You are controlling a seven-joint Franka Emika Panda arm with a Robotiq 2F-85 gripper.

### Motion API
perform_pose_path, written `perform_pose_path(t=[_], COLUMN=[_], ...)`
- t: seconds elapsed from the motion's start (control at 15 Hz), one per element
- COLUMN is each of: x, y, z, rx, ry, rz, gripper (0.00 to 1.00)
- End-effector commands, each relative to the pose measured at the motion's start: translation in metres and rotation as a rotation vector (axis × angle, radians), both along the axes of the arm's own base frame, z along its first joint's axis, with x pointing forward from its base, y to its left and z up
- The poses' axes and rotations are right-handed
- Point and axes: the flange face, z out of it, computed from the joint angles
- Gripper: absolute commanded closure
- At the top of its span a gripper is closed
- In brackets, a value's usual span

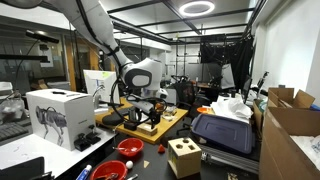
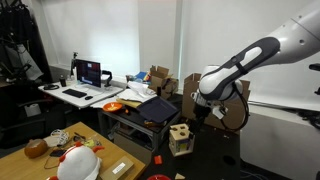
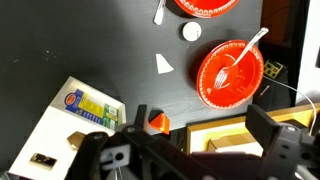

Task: Pick up the white object and put it in the red bowl

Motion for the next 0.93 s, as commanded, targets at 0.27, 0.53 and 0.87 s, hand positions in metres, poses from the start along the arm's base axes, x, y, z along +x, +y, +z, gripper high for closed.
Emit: perform_pose_path(t=[0.27,0.53,0.87], x=[0.031,0.039,0.037], y=[0.035,0.049,0.064], z=[-0.08,-0.105,-0.12], rx=[0.004,0.03,0.047], ry=[0.105,0.146,0.207], rz=[0.061,0.148,0.219], gripper=[0.0,0.0,0.0])
